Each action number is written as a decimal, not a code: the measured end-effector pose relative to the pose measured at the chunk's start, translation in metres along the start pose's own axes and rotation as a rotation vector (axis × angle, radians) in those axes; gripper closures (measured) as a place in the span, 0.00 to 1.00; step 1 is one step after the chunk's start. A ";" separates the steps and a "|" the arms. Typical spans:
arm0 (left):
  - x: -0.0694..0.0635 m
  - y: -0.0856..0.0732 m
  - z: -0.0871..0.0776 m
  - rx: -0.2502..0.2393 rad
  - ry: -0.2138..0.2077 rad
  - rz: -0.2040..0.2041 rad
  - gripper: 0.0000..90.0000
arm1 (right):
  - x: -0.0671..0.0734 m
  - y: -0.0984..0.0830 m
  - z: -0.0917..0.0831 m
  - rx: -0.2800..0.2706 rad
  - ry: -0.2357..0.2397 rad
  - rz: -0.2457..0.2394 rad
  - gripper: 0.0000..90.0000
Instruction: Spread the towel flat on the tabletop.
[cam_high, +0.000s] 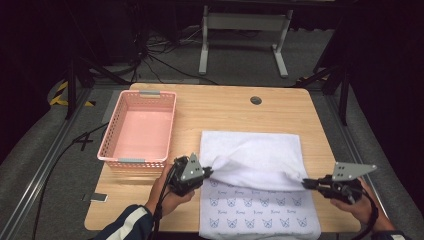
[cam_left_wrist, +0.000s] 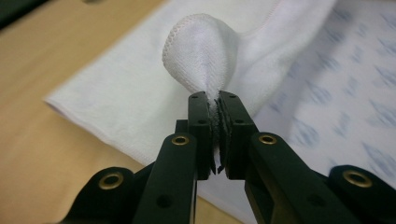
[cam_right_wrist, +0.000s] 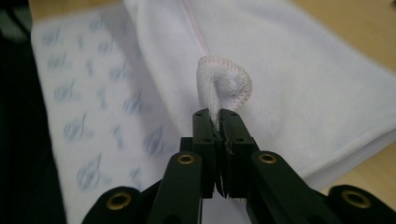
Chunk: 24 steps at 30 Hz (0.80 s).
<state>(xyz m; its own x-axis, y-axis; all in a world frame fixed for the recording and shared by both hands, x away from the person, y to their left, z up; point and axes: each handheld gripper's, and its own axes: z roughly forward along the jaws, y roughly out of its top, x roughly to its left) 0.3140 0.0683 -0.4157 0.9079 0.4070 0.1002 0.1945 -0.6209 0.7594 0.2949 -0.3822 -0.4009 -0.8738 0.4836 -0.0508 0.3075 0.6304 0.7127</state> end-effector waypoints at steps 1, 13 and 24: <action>-0.005 -0.005 0.004 0.028 -0.026 0.004 0.94 | 0.004 -0.005 0.003 0.023 0.033 0.002 0.95; -0.012 -0.028 0.038 0.130 -0.041 -0.048 0.93 | 0.016 -0.030 0.028 0.167 -0.030 0.029 0.95; 0.052 -0.007 0.071 0.151 0.164 -0.123 0.94 | -0.045 -0.012 0.065 0.055 -0.172 0.124 0.96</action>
<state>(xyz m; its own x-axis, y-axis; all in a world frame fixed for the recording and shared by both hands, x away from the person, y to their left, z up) 0.3868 0.0462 -0.4617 0.8037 0.5816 0.1255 0.3644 -0.6479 0.6689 0.3549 -0.3722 -0.4523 -0.7522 0.6531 -0.0872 0.4329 0.5897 0.6818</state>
